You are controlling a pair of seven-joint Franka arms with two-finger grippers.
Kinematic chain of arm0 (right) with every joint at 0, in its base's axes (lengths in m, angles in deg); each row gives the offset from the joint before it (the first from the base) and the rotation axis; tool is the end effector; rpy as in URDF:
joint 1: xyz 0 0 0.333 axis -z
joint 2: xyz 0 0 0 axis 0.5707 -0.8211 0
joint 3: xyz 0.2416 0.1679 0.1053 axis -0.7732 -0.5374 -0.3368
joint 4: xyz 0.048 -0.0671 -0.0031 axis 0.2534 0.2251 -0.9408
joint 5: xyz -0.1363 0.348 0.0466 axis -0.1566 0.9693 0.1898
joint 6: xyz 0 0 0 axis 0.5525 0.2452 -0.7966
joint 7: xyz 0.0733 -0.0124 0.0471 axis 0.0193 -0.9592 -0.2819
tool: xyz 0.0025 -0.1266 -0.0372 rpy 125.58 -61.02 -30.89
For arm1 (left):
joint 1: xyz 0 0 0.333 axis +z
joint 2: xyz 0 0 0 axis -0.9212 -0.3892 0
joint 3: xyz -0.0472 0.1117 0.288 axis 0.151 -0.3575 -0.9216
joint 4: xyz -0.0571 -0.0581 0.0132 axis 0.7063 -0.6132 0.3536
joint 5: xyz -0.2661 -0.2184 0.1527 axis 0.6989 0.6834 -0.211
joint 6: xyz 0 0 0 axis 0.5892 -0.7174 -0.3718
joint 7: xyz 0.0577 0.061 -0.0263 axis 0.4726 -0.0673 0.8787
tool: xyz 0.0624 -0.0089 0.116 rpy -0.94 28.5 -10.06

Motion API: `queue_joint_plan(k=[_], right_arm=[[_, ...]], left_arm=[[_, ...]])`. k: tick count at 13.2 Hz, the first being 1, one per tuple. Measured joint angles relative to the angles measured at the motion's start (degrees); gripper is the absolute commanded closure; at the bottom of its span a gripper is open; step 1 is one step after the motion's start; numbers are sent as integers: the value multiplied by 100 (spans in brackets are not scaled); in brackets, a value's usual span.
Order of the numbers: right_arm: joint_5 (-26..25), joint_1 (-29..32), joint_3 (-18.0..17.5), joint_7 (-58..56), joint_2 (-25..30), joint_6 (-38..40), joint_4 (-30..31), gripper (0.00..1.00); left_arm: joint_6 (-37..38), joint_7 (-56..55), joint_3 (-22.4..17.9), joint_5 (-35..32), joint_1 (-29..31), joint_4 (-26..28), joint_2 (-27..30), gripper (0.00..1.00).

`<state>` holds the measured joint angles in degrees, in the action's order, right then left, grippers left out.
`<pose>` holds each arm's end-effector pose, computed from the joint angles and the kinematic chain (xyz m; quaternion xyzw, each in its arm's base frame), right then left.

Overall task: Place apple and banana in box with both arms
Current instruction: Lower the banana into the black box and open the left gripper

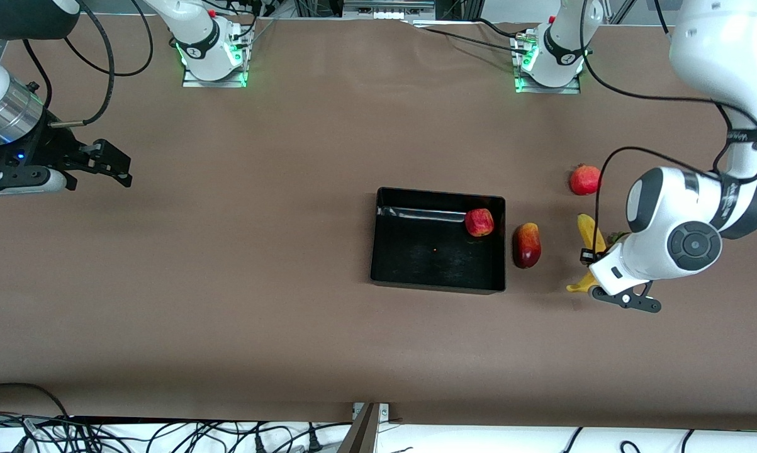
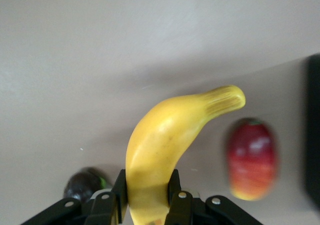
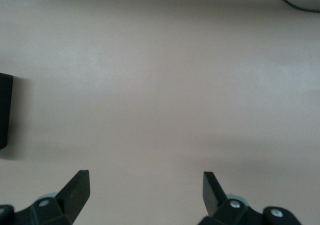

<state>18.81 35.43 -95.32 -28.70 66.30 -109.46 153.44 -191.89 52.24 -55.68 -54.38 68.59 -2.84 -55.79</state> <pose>0.5724 0.0670 0.5648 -0.9985 -0.0333 -0.0425 0.0055 0.6677 -0.0636 0.3174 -0.9919 0.0934 0.0732 0.0452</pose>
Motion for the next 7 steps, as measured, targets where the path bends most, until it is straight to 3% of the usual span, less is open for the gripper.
queue_joint_plan(k=[3, 7], right_arm=[[0, 1, 3, 0, -1, -7, -1, 0], [-2, 1, 7, 0, -24, -90, 0, 0]], left_arm=[[133, -1329, 28, 367, -1009, -178, -51, 100], [-799, -2354, 28, 380, -2062, -180, -545, 100]])
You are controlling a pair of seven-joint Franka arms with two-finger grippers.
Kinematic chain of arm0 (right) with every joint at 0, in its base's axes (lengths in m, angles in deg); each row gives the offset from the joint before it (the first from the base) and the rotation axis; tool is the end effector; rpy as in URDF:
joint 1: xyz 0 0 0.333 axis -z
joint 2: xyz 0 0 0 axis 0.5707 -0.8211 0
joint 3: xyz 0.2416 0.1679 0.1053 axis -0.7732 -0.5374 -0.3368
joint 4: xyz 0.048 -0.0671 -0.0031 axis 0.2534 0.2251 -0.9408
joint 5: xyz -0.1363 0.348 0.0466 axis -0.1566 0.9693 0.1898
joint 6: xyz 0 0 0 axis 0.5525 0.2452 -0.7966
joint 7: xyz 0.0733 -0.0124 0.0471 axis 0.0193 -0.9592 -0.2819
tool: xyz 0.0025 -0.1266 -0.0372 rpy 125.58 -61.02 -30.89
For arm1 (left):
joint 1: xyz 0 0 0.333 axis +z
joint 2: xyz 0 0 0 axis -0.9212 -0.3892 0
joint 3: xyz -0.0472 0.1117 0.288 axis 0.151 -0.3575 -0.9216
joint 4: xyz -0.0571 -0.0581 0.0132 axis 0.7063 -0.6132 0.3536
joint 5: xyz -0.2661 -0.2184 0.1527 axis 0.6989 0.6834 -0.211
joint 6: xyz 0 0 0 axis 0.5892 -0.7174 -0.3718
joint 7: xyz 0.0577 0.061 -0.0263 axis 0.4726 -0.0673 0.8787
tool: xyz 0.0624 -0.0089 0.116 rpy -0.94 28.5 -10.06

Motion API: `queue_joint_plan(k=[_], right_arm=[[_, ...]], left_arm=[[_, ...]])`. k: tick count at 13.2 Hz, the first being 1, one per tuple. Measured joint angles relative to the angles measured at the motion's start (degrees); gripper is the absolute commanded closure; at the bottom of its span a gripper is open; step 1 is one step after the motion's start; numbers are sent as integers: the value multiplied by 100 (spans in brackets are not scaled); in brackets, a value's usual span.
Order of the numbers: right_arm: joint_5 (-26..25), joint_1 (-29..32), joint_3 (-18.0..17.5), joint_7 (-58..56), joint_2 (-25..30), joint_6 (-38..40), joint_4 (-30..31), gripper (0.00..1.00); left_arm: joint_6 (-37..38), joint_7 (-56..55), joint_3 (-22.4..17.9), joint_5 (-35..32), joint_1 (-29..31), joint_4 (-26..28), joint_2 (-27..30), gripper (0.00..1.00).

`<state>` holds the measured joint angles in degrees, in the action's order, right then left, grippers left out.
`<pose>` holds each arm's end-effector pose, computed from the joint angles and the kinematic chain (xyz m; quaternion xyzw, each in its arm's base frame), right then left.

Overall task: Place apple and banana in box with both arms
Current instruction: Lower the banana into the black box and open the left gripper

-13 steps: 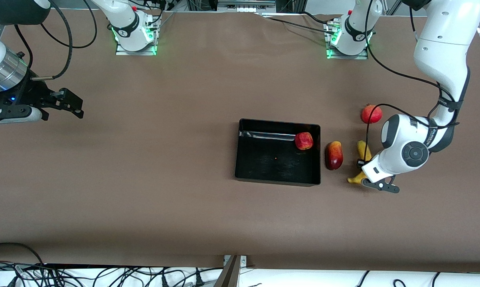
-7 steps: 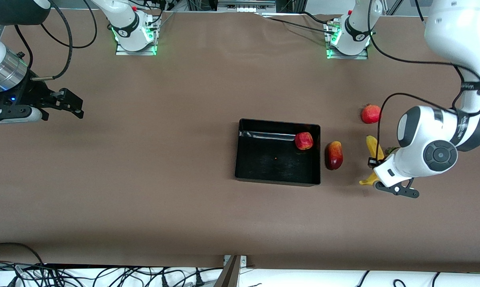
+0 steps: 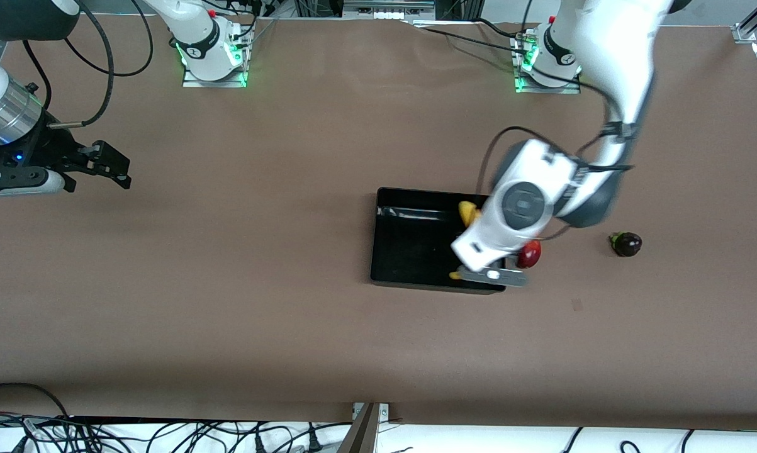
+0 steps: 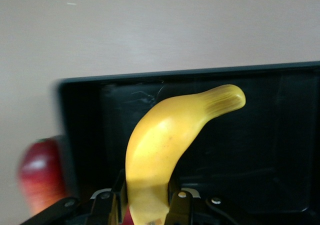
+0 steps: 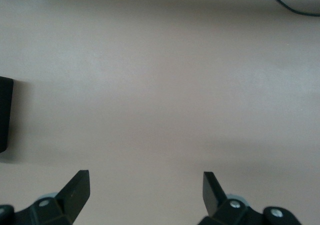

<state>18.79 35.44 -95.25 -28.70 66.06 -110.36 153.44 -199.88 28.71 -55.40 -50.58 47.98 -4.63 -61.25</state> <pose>0.5754 0.0664 0.5640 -0.9983 -0.0326 -0.0482 0.0060 0.6189 -0.3139 0.2765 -0.9976 0.0571 0.0351 0.0154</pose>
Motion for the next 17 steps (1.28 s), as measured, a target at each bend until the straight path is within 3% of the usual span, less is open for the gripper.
queue_joint_plan(k=[4, 5, 7, 11, 15, 17], right_arm=[[-1, 0, 3, 0, -26, -1, 0, 0], [-1, 0, 5, 0, -31, -1, 0, 0], [-1, 1, 9, 0, -39, -1, 0, 0], [-3, 1, 9, 0, -44, -1, 0, 0], [-6, 2, 10, 0, -49, -1, 0, 0], [-7, 2, 11, 0, -49, -1, 0, 0]], left_arm=[[-323, -383, 6, 24, -392, -6, -325, 100], [-639, -545, 6, 62, -546, -5, -403, 86], [-907, -939, 4, 115, -787, -3, -523, 0], [-878, -1312, -78, 257, -729, -168, -469, 0], [987, -1090, -172, 256, 96, -403, 470, 0], [1562, -126, -190, 256, 672, -400, 934, 0]])
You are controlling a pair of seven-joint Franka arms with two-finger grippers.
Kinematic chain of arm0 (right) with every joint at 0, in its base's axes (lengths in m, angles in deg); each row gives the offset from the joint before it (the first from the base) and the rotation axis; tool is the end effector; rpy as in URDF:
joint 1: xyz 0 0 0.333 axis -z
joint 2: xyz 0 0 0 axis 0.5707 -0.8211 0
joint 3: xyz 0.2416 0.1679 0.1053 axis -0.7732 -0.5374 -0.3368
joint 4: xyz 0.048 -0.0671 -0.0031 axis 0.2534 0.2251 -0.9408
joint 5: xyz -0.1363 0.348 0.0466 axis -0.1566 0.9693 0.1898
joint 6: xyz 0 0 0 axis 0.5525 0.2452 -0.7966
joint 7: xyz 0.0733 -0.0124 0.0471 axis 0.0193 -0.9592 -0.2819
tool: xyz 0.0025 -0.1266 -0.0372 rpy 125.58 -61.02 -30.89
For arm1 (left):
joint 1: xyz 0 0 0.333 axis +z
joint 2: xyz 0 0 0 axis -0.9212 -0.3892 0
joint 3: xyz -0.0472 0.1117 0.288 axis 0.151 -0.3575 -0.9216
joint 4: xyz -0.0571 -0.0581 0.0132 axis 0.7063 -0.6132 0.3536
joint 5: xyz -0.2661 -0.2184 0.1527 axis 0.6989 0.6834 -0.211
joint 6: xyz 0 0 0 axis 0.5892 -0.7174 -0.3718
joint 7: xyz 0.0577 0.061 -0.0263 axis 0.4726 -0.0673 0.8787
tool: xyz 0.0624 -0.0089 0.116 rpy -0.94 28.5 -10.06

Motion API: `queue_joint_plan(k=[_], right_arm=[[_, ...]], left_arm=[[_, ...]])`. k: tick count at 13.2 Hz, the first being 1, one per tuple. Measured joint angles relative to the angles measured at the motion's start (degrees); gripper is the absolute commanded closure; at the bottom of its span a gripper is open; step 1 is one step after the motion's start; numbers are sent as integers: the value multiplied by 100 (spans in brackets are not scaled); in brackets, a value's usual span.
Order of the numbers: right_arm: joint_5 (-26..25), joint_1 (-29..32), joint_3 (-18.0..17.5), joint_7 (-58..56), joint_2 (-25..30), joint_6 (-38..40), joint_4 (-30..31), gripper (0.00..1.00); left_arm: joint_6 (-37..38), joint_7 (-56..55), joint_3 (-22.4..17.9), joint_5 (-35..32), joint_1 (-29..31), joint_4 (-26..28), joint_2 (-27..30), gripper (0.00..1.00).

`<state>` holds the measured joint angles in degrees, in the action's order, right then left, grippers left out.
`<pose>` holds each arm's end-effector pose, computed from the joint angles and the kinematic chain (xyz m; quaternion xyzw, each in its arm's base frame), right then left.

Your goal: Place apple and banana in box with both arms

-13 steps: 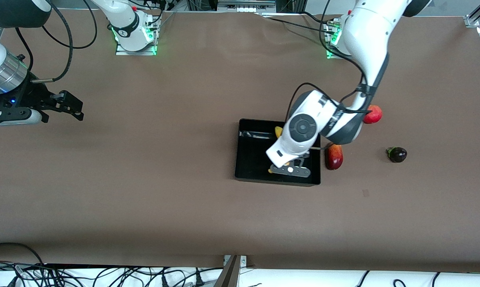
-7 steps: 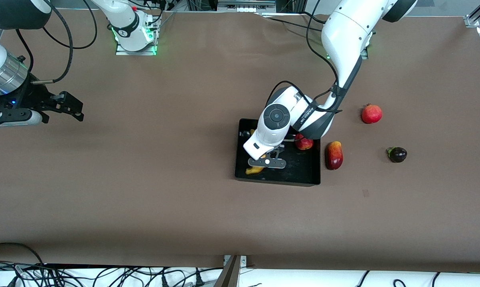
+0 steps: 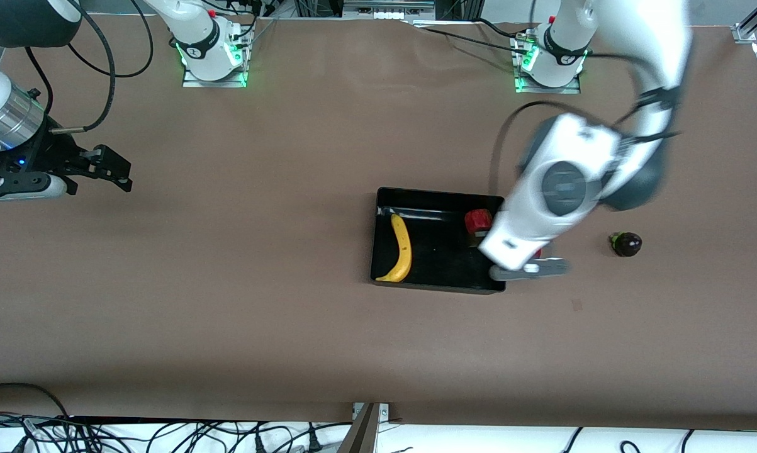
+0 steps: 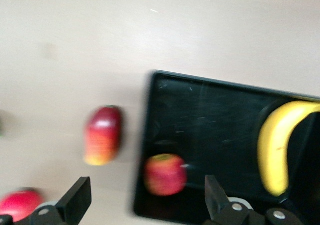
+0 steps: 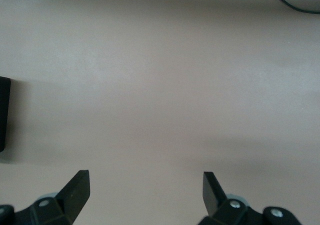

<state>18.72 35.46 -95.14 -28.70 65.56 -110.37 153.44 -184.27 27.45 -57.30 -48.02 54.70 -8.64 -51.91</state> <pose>0.5776 0.0650 0.5590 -0.9985 -0.0315 -0.0440 0.0055 0.6349 -0.2134 0.3963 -0.9974 -0.0385 0.0553 0.0256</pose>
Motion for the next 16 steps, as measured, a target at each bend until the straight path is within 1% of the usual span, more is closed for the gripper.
queue_joint_plan(k=[1, 3, 5, 6, 8, 9, 10, 11, 13, 16], right_arm=[[0, 0, 0, 0, 0, 0, 0, 0], [-1, 0, 0, 0, -1, 0, -1, 0], [-1, -1, -1, 0, -3, 0, -3, 0], [-1, -1, -1, 0, -4, 0, -4, 0], [-1, -4, -5, 0, -6, 1, -7, 0], [-1, -10, -10, 0, -6, 1, -7, 0], [-1, -16, -17, 0, -6, 1, -7, 0], [-1, -19, -26, 0, -8, -1, -8, 0], [-1, -77, -36, -17, -25, -39, -8, 0], [-1, -162, -48, -17, -35, -64, -7, 0]], left_arm=[[290, 525, -4, 0, 321, 2, 178, 0], [818, 1186, -5, 15, 820, 2, 469, 0], [1158, 1446, -7, 129, 1104, 61, 898, 0], [1188, 1479, -21, 137, 1145, 227, 1250, 0], [978, 1479, -166, 137, 1123, 879, 2134, 0], [705, 1483, -353, 137, 1089, 1306, 2549, 0], [488, 1555, -551, 138, 1057, 1723, 2874, 0], [385, 1674, -673, 140, 1049, 2045, 3075, 0], [363, 1841, -703, 140, 1026, 2256, 3106, 0], [364, 1871, -685, 140, 939, 2263, 3022, 0]])
